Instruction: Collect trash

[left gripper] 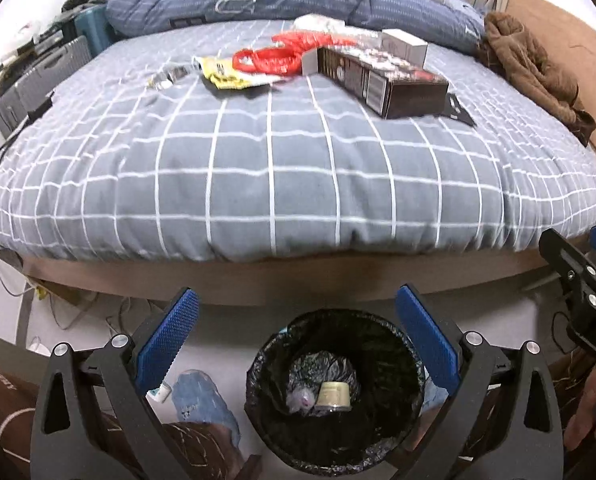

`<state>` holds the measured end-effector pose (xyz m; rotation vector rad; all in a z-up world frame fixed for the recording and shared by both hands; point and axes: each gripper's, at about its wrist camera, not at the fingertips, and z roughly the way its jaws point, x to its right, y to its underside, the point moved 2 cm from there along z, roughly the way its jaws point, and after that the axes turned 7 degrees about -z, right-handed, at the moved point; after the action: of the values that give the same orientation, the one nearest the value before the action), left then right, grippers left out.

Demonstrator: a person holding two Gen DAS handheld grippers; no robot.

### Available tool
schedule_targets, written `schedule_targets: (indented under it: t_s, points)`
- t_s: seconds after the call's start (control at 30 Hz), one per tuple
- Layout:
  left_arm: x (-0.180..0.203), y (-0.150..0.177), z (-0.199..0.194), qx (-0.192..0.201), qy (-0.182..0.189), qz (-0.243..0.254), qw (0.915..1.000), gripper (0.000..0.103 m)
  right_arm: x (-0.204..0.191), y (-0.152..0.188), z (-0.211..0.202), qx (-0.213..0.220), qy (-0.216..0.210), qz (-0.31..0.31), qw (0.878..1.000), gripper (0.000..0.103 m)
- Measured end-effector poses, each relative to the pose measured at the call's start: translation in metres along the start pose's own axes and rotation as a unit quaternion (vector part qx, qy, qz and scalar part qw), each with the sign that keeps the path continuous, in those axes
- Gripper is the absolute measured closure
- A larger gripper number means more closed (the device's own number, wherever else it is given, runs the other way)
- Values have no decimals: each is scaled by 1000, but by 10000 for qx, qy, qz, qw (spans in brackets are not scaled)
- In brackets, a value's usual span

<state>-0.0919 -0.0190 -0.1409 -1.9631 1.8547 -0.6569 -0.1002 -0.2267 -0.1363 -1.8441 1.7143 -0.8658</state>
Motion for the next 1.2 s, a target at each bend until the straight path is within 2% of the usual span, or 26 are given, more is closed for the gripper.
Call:
schedule_targets:
  t_s: [0.2,0.5,0.9,1.2]
  points:
    - [-6,-15,-7,250,-54,-12,9997,6,3,-17,-4,267,-11,-9,9996,8]
    - [-17,-57,1,503,-233,-118,9984,6,11,-52,8,608,90,8,9981,8]
    - [-36,-128,38,668,-542,-297,9959,6,16,-95,59,555,-57,-5,9984,8]
    - [-35,-168,71,580,-560,-389,9960,6,-20,-120,83,585,-440,-318,9968,8]
